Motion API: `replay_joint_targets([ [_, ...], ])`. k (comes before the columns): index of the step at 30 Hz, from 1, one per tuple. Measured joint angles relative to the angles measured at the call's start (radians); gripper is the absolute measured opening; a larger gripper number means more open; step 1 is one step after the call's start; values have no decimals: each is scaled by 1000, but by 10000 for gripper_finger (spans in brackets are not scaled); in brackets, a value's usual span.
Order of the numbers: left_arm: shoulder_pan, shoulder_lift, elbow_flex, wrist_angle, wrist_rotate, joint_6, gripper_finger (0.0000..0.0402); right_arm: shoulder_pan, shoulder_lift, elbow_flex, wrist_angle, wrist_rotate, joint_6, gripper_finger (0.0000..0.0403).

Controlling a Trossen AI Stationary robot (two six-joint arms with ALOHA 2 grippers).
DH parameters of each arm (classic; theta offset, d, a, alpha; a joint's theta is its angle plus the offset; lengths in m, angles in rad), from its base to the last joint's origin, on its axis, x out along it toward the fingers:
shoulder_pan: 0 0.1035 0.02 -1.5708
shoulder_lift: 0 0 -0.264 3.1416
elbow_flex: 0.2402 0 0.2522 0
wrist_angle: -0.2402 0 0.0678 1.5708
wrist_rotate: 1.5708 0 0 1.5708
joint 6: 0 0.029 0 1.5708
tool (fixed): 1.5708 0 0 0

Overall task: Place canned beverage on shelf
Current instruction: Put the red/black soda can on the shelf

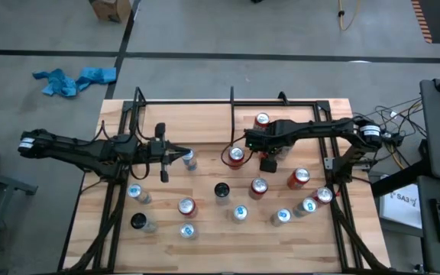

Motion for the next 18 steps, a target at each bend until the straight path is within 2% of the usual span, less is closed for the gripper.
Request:
replay_joint_targets([
  [9,0,0,0,0,0,-2,0,0,-6,96,-74,4,17,307],
  [18,0,0,0,0,0,-3,0,1,-9,276,-235,108,16,307],
])
